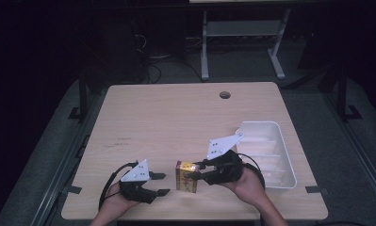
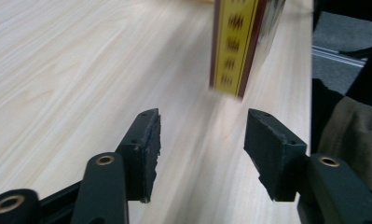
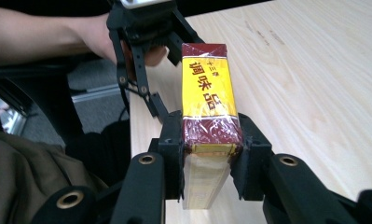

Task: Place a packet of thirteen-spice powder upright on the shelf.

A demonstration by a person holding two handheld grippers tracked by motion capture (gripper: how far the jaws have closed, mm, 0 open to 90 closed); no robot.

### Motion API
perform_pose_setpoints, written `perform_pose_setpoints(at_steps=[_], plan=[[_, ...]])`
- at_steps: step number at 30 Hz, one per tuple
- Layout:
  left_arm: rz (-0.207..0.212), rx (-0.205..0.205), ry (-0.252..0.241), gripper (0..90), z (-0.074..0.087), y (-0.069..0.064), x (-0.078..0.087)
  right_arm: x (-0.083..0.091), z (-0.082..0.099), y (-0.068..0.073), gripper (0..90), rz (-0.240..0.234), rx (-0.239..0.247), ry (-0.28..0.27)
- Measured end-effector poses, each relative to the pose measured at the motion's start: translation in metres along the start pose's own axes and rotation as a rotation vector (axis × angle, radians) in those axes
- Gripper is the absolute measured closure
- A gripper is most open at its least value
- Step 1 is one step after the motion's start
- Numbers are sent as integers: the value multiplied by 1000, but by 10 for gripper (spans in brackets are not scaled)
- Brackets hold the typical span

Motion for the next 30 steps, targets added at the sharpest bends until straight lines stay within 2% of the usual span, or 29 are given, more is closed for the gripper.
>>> perform_pose_setpoints(at_steps=[3,6,12,17,30], plan=[[-14,9,-4,430,1,5,3,7,-1,-5,679,12,20,38],[-29,9,-6,413,2,8,5,13,-2,-10,679,11,14,60],[-53,18,-7,389,4,15,10,27,-4,-21,679,4,-7,57],[-77,25,-5,372,6,21,13,35,-5,-26,679,8,-6,62],[-123,57,-15,351,10,34,23,64,-8,-43,678,40,-16,70]])
Point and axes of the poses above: each handheld gripper's, and its own axes: x roughly backward along the jaws, z roughly out of its underside, y roughly to its left, the point moved 9 cm from there along -x, roughly forward along the jaws, and after that the axes turned 5 degrees about -y, right-handed, at the moved point
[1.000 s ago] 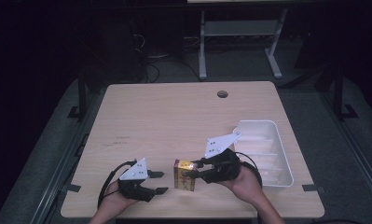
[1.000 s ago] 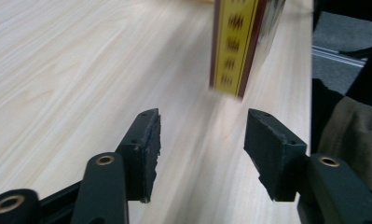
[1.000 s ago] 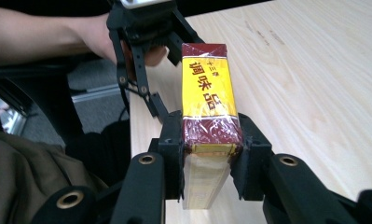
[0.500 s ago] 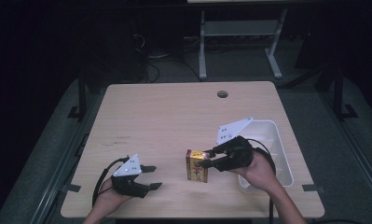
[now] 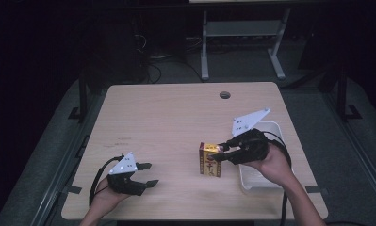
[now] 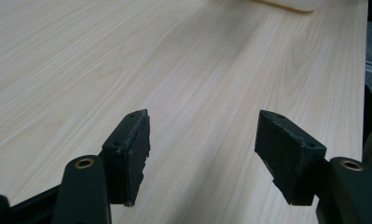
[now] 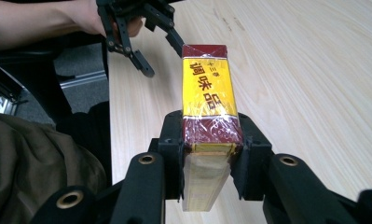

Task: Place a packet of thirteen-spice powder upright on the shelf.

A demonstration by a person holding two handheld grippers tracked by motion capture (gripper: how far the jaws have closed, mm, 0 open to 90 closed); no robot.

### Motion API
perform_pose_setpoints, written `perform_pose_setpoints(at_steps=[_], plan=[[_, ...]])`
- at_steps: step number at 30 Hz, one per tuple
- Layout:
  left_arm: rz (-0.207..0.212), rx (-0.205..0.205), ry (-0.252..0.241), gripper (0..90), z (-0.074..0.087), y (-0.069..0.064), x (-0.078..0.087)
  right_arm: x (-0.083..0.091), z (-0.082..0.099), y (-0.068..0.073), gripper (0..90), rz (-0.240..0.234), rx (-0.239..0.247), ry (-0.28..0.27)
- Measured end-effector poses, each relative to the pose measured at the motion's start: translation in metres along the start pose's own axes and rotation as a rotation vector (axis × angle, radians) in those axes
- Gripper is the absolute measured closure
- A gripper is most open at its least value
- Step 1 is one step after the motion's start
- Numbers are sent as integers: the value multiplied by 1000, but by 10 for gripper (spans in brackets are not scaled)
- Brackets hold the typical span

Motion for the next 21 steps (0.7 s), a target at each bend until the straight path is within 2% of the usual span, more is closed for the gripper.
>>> perform_pose_setpoints(at_steps=[15,21], plan=[[-32,22,-9,339,3,11,7,29,2,-14,678,42,-5,4],[-42,29,-11,335,4,15,8,46,7,-22,678,68,-17,0]])
Point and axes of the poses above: each handheld gripper's, and its own axes: x roughly backward along the jaws, z roughly out of its underside, y roughly to its left, the point moved 9 cm from there along -x, roughly forward along the jaws, and after that the axes turned 5 degrees about -y, right-handed, at the moved point
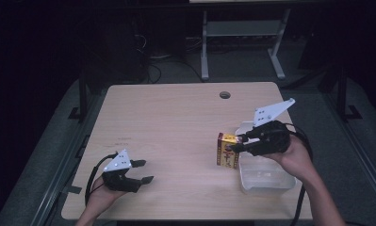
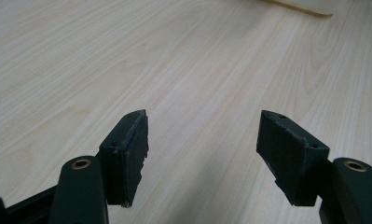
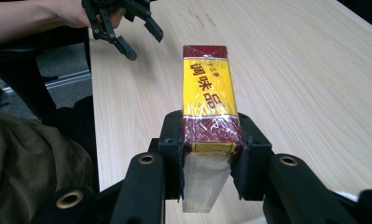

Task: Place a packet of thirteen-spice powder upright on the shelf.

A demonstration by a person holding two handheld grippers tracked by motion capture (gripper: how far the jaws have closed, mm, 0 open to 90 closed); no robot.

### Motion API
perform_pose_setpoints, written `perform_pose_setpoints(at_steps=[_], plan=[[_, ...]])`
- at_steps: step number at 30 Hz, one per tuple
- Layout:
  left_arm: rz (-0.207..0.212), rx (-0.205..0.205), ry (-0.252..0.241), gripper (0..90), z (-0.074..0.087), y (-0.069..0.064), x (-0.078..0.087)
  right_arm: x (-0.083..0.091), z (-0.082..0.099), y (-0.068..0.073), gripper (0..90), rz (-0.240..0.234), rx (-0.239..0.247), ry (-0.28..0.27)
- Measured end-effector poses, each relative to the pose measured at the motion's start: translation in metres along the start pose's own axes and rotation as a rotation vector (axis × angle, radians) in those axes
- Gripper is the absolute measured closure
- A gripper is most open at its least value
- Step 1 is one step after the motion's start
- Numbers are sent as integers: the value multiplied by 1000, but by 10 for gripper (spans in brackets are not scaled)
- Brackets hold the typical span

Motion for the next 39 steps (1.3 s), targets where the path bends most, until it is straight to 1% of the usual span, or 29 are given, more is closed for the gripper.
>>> perform_pose_setpoints(at_steps=[8,15,20,22,28,35,39], plan=[[-1,3,-3,331,0,1,0,19,12,-8,677,37,-23,3],[-3,3,-10,329,0,1,0,31,20,-12,677,61,-29,10],[-4,5,-8,329,0,1,0,36,25,-15,677,73,-33,15],[-5,4,-6,329,0,1,0,39,29,-17,677,81,-43,13],[-3,7,-3,330,1,2,0,46,37,-20,677,97,-52,15],[-1,5,-1,329,1,1,-1,53,43,-29,677,119,-69,2],[1,6,1,331,2,1,-2,55,49,-37,677,133,-81,17]])
Point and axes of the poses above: each handheld gripper's, and its own axes: x roughly backward along the jaws, z roughly out of its underside, y roughly to its left, the point moved 9 cm from there along -x, roughly forward along the jaws, and after that the axes turned 5 degrees about -y, right-handed, at the moved point
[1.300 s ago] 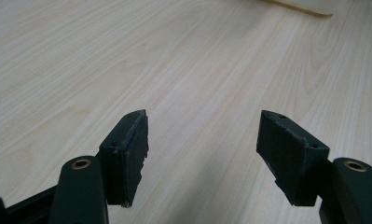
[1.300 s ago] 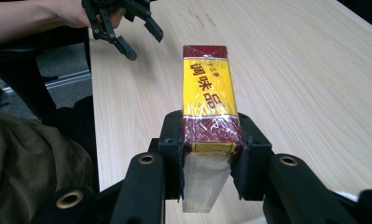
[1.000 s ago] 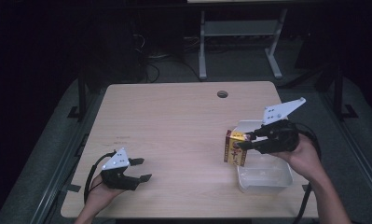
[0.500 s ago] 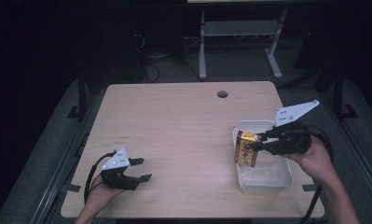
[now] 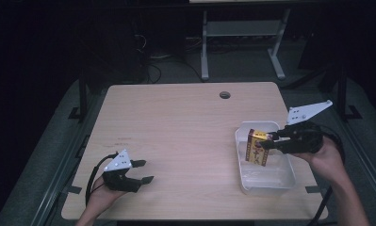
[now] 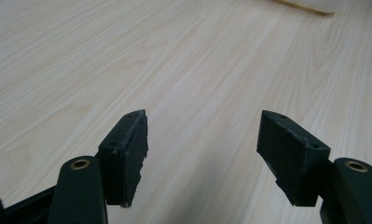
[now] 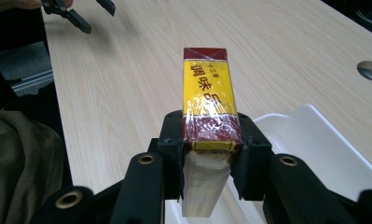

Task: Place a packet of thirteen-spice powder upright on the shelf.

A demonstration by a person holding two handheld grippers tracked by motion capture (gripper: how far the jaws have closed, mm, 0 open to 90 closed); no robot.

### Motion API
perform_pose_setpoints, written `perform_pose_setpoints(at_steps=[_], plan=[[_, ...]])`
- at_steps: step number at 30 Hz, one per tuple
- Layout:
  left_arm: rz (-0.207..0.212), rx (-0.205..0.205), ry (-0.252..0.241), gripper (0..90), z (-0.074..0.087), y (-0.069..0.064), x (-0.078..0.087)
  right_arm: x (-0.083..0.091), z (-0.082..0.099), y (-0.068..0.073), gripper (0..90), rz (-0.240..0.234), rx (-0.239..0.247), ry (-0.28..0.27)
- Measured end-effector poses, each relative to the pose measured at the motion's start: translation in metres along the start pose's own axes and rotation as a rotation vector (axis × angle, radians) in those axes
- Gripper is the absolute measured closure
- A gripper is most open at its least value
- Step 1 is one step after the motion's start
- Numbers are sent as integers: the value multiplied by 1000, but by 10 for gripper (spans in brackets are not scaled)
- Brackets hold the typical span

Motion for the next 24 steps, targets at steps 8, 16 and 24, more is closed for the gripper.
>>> perform_pose_setpoints(at_steps=[8,16,24], plan=[[-2,-4,3,331,1,0,-1,-5,8,-11,676,21,-7,18],[12,2,-9,330,-2,-2,-1,-7,13,-22,676,41,-25,15],[10,6,-13,331,-2,-1,0,-5,14,-15,676,17,-10,13]])
Point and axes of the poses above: each handheld gripper's, and its own axes: x roughly backward along the jaws, z roughly out of its underside, y roughly to its left, the point moved 9 cm from there along -x, roughly forward along the jaws, and after that the axes turned 5 degrees about -y, right-handed, at the moved point
